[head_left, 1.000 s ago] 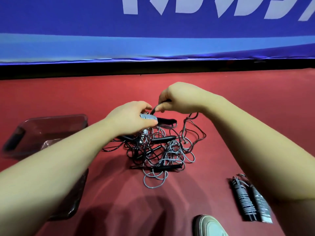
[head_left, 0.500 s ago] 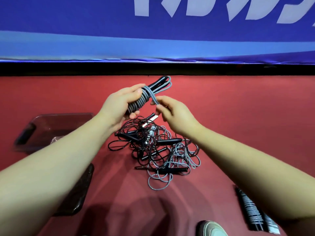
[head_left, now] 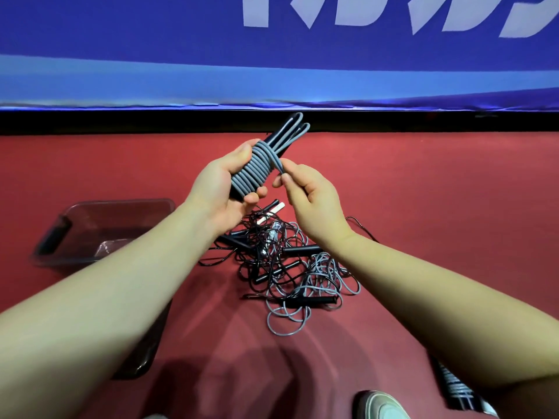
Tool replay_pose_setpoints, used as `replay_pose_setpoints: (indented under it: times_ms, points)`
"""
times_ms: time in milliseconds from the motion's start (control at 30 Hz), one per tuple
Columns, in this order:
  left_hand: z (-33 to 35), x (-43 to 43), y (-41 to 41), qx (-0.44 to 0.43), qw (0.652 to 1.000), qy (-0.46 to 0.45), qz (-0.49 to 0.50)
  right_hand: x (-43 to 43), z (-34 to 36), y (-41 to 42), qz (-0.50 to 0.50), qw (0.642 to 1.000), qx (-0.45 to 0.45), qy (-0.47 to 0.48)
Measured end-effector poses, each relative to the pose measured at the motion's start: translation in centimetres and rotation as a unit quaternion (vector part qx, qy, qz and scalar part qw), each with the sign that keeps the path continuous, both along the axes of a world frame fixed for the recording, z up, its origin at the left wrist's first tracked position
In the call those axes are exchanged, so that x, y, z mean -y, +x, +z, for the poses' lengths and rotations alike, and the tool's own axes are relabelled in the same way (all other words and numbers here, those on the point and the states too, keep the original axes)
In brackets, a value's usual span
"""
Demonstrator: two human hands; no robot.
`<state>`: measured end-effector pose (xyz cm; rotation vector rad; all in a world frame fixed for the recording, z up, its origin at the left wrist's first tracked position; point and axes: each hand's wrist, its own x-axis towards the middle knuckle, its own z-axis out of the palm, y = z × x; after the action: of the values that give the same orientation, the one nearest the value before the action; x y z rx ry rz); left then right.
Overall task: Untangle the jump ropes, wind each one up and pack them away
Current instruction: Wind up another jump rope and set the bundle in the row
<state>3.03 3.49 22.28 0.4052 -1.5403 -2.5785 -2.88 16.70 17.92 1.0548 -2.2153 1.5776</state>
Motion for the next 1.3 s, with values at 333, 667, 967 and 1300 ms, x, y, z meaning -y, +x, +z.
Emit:
replay_pose_setpoints:
  times_ms: [333,667,967,1300]
  points:
    - [-0.7,1.2,-0.5,-0.106,0.976,-0.052,-0.181,-3.2,0.8,-1.2,0.135,0.972,0.176,0.073]
    - [-1.1,0.0,-0.5,0.000,0.721,-0.596,-0.354,-4.5,4.3,-3.1,0.144,0.837,0.056,0.524]
    - [-2.7,-0.8,-0.8,0.073,0.536,-0.829,-0.137,-2.8,4.9,-1.4,-0.016,0.882,0.042,0.470]
    - [-4.9,2.5,-0.9,0.011,0.873,-0.486,-0.019,-0.8,0.7,0.4,-0.009,0.975,0.108,0.192]
